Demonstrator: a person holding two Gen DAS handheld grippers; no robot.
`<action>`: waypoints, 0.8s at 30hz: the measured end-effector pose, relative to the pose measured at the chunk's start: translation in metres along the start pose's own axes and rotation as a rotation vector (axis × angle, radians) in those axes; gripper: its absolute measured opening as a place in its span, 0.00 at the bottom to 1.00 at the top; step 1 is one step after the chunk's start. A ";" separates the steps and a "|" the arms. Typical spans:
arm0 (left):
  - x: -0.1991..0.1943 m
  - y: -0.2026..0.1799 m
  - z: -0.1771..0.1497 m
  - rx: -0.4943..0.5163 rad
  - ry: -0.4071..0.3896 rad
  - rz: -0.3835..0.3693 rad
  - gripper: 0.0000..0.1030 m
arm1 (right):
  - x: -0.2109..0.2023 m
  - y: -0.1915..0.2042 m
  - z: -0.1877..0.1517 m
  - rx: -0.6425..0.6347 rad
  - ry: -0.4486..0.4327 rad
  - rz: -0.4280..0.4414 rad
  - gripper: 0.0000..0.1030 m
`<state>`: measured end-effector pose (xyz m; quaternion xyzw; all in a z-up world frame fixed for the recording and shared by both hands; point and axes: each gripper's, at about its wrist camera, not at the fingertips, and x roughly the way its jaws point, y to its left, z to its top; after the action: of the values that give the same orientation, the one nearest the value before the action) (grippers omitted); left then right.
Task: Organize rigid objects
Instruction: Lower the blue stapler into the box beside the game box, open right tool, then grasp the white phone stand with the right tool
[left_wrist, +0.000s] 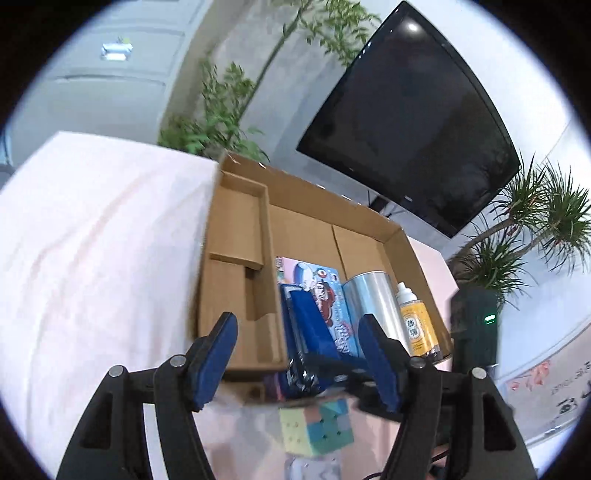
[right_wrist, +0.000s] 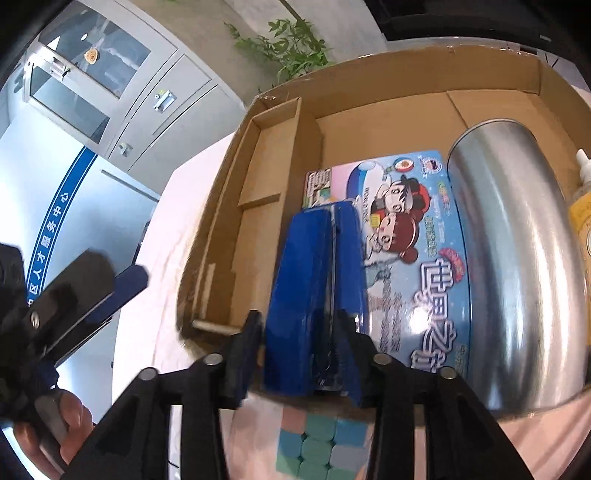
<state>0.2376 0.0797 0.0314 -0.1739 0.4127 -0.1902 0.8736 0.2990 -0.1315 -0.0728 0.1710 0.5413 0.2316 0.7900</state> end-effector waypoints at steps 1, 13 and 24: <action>-0.008 -0.002 -0.007 0.014 -0.013 0.021 0.65 | -0.011 0.003 -0.004 -0.031 -0.030 -0.015 0.58; 0.001 -0.038 -0.124 0.125 0.147 0.113 0.82 | -0.091 -0.013 -0.179 -0.336 -0.161 -0.133 0.99; 0.059 -0.043 -0.165 -0.007 0.408 0.089 0.72 | -0.106 -0.038 -0.230 -0.349 -0.117 -0.034 0.94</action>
<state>0.1338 -0.0098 -0.0861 -0.1166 0.5889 -0.1814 0.7789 0.0584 -0.2171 -0.0927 0.0355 0.4487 0.2980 0.8418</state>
